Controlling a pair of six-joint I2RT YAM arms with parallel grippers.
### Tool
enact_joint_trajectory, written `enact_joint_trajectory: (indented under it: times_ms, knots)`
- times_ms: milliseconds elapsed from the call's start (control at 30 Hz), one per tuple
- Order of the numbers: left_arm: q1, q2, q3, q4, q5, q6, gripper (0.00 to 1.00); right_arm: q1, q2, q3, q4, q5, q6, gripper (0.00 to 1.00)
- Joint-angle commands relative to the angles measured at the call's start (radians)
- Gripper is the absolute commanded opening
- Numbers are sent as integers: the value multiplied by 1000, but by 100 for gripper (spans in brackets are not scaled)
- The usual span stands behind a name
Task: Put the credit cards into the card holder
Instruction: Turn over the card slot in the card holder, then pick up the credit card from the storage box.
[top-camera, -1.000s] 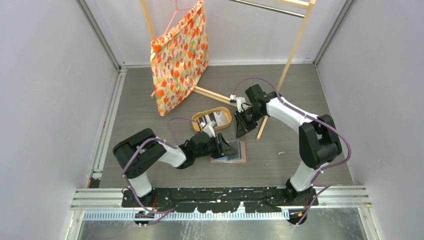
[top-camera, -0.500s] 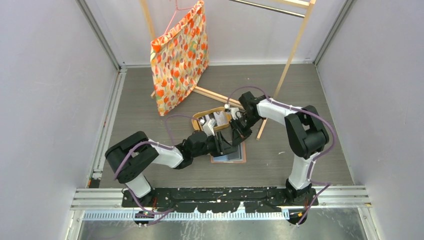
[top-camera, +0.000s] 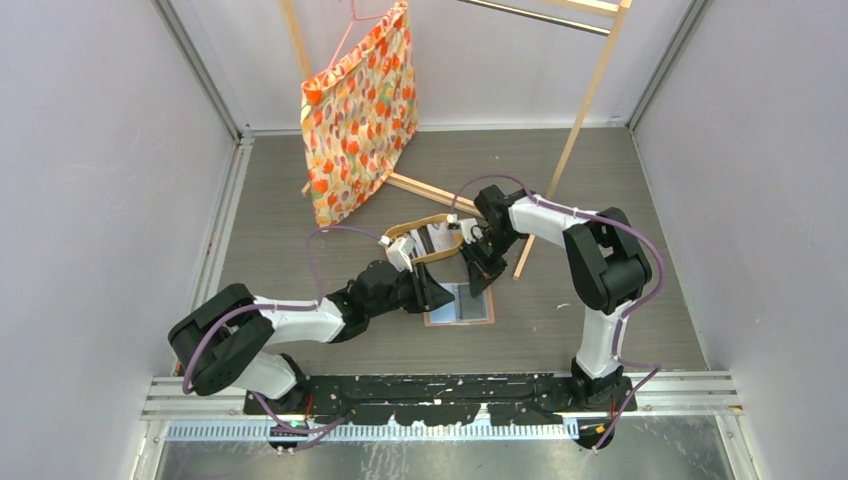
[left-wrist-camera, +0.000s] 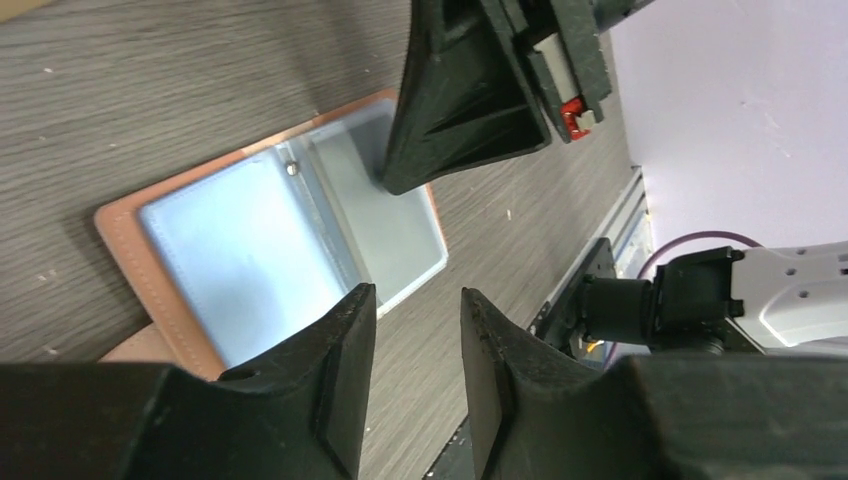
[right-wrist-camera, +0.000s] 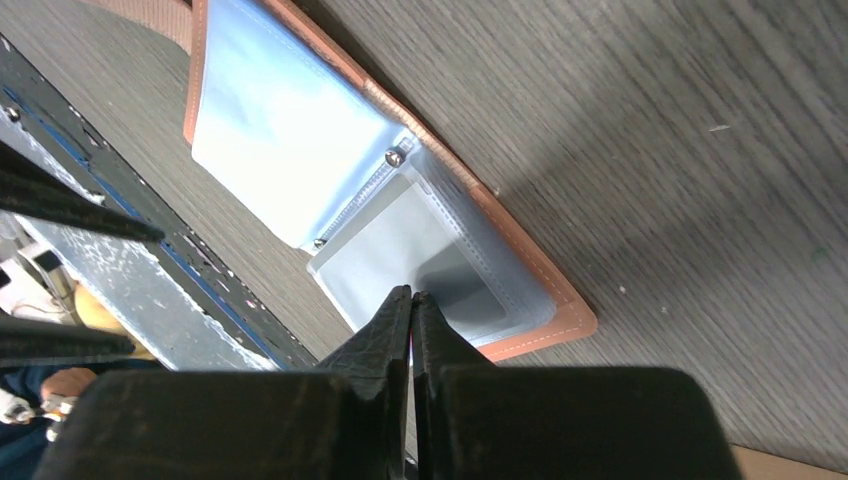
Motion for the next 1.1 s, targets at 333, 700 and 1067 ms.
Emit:
enact_joint_trajectory:
  times_ms: [333, 700, 1067]
  knots:
    - [81, -206, 180, -433, -96, 338, 37, -62, -324, 27, -34, -177, -253, 10]
    - [242, -251, 337, -646, -185, 553, 73, -4, -203, 248, 181, -51, 25, 37]
    - [265, -443, 31, -363, -332, 676, 92, 49, 108, 511, 171, 164, 184, 52]
